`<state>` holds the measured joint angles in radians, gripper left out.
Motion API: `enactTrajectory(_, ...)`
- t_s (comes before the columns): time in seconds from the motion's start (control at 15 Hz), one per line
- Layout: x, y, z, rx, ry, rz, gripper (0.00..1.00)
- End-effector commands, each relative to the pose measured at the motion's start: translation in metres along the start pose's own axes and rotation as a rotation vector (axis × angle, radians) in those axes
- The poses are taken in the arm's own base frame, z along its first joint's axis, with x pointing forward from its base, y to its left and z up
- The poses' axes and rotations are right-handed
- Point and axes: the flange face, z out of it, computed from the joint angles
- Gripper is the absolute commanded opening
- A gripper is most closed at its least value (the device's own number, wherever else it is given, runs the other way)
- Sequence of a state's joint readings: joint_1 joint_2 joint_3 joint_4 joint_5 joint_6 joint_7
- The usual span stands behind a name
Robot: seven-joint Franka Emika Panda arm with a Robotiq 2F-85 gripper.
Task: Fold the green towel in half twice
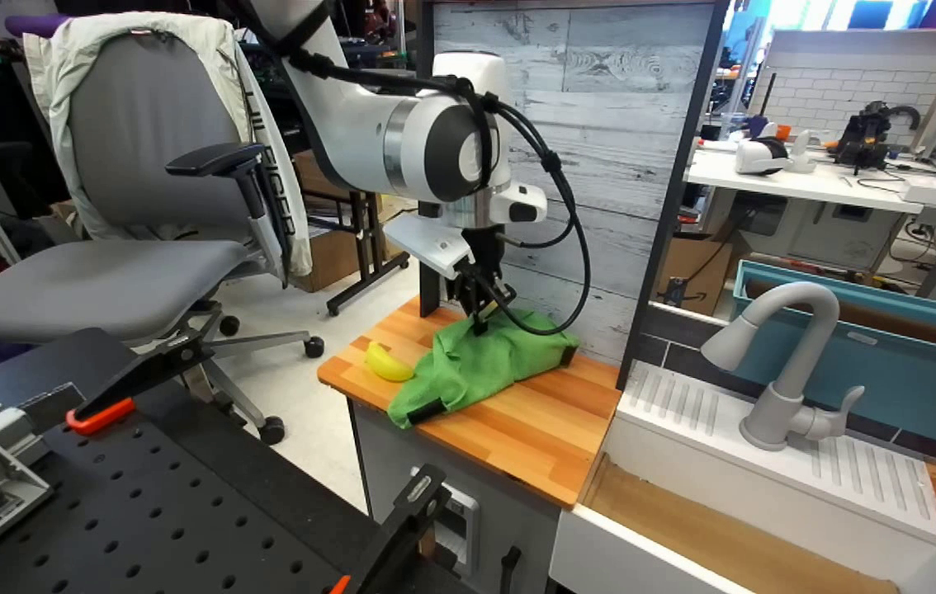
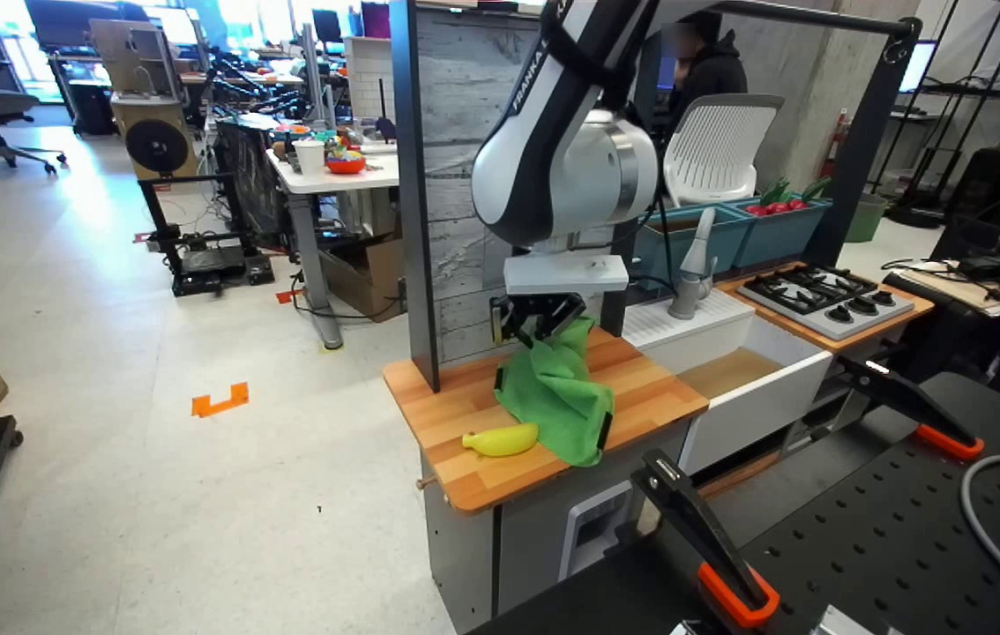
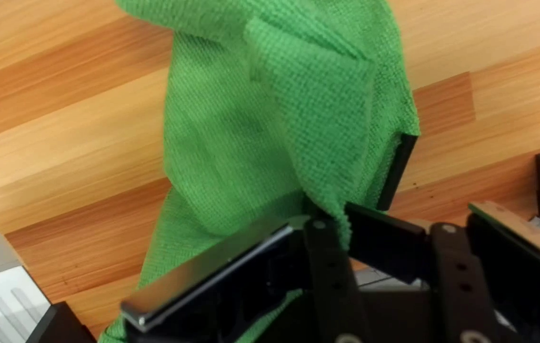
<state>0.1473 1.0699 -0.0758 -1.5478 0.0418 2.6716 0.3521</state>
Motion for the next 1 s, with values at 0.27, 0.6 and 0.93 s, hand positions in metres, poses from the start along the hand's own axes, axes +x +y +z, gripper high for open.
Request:
enactTrajectory(0.27, 0.01, -0.006, 0.052, 0.022, -0.021, 0.013, 0.05)
enactTrajectory(0.6, 0.02, 0.001, 0.052, 0.02, -0.043, 0.022, 0.53)
enactTrajectory(0.93, 0.026, 0.009, 0.056, 0.013, -0.057, 0.037, 0.9)
